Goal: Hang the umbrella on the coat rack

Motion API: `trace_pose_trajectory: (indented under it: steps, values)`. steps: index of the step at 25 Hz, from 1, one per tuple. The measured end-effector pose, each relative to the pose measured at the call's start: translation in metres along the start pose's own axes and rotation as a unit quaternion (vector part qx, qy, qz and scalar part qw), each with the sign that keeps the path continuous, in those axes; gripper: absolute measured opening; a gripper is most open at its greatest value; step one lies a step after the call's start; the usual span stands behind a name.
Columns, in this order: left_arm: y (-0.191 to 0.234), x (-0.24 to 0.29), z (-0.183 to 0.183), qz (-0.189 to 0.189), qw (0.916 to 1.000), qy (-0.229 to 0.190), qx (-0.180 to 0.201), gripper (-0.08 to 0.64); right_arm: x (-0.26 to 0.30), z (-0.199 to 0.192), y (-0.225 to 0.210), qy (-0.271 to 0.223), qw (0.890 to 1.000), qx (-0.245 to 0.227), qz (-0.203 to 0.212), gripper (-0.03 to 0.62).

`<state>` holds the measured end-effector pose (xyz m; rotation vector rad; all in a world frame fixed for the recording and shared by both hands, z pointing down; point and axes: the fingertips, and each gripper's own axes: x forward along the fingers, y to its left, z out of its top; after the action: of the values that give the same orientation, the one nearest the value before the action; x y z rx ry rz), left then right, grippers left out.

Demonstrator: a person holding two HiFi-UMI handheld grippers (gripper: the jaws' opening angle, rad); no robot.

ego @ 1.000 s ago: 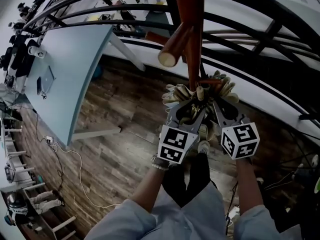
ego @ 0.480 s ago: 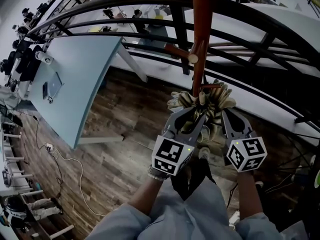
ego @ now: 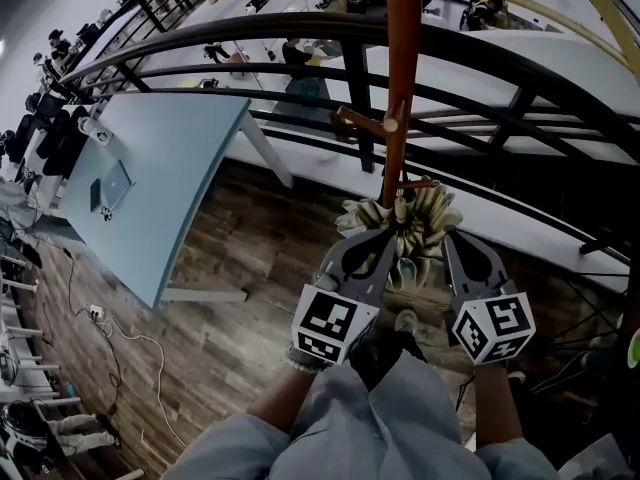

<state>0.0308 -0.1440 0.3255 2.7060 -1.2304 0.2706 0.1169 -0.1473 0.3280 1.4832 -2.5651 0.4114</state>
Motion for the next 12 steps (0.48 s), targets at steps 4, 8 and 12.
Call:
trace_pose_trajectory:
  steps: [4, 8, 12]
  values:
    - [-0.003, -0.009, 0.011, -0.002, 1.0, -0.006, -0.003, 0.006, -0.008, 0.014, 0.005, -0.014, 1.0, -0.005, -0.007, 0.005]
    - [-0.005, -0.017, 0.017, -0.008, 0.9999, -0.009, 0.0, 0.006, -0.013, 0.024, 0.009, -0.028, 0.999, -0.006, -0.017, 0.005]
    - [-0.005, -0.021, 0.024, -0.017, 0.9997, -0.019, 0.002, 0.006, -0.014, 0.031, 0.014, -0.035, 0.999, -0.017, -0.013, 0.005]
